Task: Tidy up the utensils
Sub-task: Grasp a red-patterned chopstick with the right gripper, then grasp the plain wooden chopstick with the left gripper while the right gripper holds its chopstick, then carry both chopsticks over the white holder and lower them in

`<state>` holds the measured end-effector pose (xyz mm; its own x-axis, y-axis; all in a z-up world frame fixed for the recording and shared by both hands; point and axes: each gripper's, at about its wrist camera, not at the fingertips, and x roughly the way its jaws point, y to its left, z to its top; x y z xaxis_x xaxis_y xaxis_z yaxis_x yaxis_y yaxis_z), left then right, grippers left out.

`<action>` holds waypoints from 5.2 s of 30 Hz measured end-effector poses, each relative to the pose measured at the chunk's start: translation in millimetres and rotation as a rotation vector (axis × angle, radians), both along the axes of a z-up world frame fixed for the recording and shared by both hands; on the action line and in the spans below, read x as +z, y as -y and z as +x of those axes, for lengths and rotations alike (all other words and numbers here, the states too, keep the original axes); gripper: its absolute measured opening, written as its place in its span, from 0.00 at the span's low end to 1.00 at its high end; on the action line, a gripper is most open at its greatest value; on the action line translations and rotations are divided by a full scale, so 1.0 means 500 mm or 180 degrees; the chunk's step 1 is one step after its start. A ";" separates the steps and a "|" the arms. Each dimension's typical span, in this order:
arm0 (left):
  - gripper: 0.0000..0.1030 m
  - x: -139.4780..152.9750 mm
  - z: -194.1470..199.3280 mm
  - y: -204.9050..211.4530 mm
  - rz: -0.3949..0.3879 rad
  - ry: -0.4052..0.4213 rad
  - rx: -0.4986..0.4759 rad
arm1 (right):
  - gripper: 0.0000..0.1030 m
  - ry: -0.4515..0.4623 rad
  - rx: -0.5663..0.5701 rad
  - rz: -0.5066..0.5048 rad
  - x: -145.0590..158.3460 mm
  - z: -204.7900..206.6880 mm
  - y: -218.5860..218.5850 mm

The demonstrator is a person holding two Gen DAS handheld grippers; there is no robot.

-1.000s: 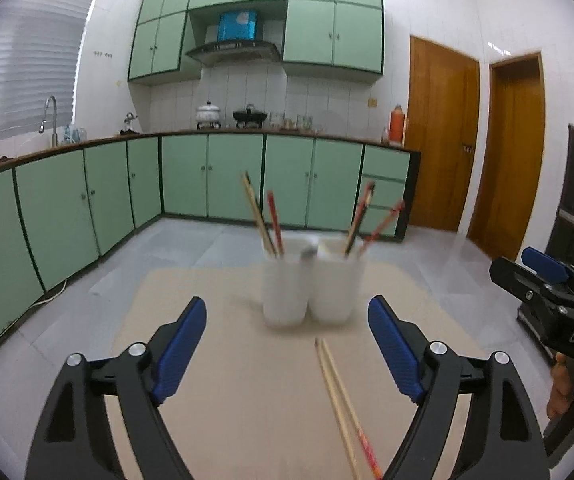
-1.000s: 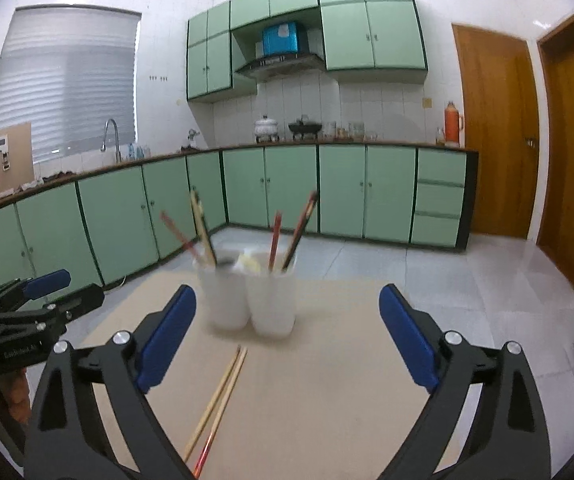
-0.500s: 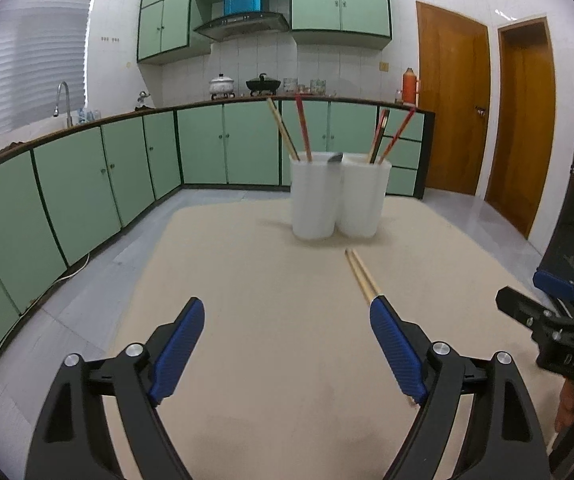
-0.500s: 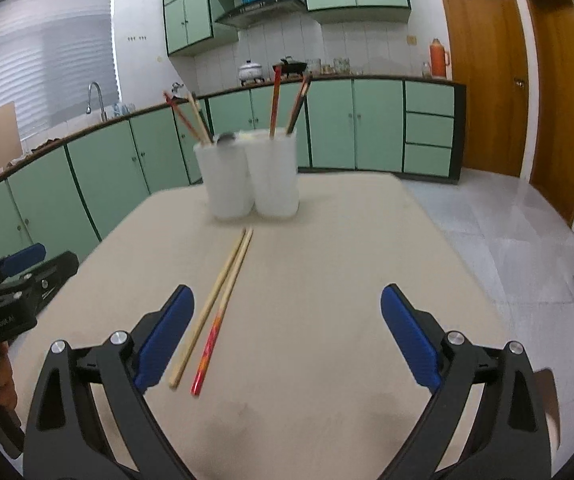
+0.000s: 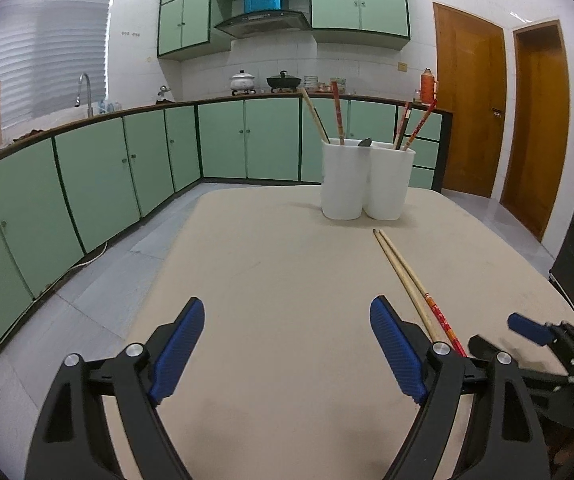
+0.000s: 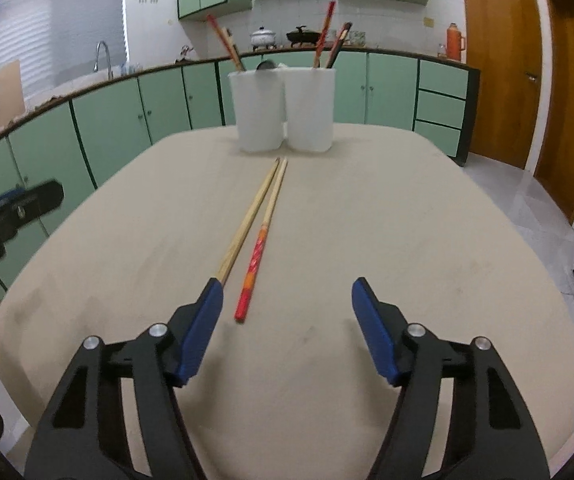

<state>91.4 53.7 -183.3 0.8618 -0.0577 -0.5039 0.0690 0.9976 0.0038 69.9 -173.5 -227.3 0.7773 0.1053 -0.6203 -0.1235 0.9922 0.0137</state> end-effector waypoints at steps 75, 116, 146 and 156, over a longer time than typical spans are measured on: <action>0.06 -0.041 0.006 0.182 -0.0147 -0.0415 -0.0142 | 0.05 0.0395 -0.0366 0.0174 0.106 -0.013 0.181; 0.06 0.435 0.199 0.163 -0.0348 0.0859 -0.0738 | 0.05 0.0998 0.0637 0.0427 0.618 0.281 0.140; 0.06 0.346 0.591 0.154 -0.0366 0.0471 -0.0273 | 0.05 0.0682 0.0413 0.0348 0.483 0.606 0.114; 0.06 0.285 0.615 0.157 -0.0298 0.0231 -0.0254 | 0.05 0.0536 0.0375 0.0322 0.430 0.610 0.102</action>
